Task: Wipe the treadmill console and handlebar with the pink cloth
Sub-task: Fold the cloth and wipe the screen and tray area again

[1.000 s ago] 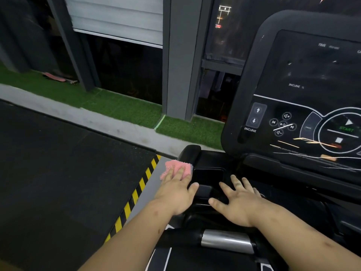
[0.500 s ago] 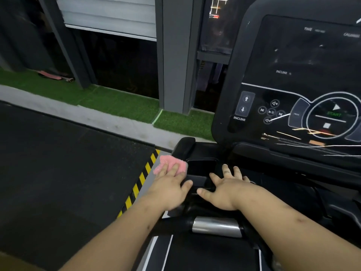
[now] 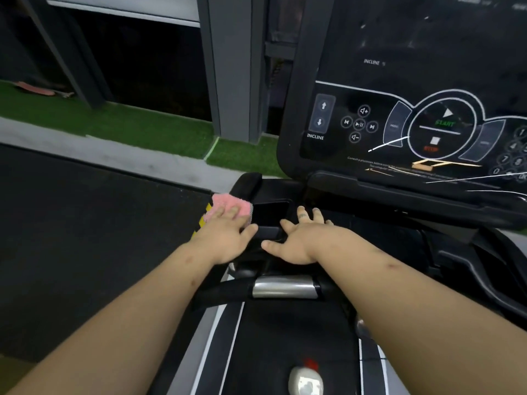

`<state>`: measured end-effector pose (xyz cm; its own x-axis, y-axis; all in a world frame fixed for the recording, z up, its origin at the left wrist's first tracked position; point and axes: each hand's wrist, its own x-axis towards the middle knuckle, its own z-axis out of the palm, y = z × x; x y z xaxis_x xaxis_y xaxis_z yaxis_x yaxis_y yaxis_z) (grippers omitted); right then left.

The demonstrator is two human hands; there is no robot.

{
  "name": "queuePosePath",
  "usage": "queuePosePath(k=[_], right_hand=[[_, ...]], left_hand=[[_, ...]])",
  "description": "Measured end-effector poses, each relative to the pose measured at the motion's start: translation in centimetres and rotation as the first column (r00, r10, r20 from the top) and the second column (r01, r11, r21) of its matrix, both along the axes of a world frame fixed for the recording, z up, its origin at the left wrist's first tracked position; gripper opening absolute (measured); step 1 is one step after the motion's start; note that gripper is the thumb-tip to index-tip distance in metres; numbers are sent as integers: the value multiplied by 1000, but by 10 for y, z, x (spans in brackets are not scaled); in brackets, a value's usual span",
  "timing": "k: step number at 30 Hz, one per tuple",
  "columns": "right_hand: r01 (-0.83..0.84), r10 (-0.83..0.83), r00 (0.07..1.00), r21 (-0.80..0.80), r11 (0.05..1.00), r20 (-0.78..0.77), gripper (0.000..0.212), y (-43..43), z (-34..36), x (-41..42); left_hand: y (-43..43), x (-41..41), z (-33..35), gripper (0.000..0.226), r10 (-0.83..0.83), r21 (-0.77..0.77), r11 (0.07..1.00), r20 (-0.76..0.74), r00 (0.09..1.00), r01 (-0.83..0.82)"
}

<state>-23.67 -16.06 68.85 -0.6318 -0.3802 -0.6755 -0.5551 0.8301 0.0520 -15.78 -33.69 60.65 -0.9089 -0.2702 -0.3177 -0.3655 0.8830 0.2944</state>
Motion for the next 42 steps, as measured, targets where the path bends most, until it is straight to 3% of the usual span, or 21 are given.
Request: queuePosePath(k=[5,18,34,39,42], right_hand=[[-6,6,1000,-8,1000,9,95,1,0,-1],[4,-4,1000,-9,1000,20,96,-1,-4,-5],[-12,12,1000,-5,1000,16,103,1,-3,-6],[-30,30,999,23,999,20,104,-1,-3,-7],[-47,47,999,58,997,-1,107,-3,-4,-5]], left_hand=[[6,29,-4,64,16,14,1000,5,1000,-16],[-14,-78,-1,66,11,-6,1000,7,1000,-11],[-1,90,-8,58,79,110,991,-64,995,-71],[6,86,-10,62,86,99,992,-58,995,-80],[22,61,-5,60,4,99,995,-78,997,4]])
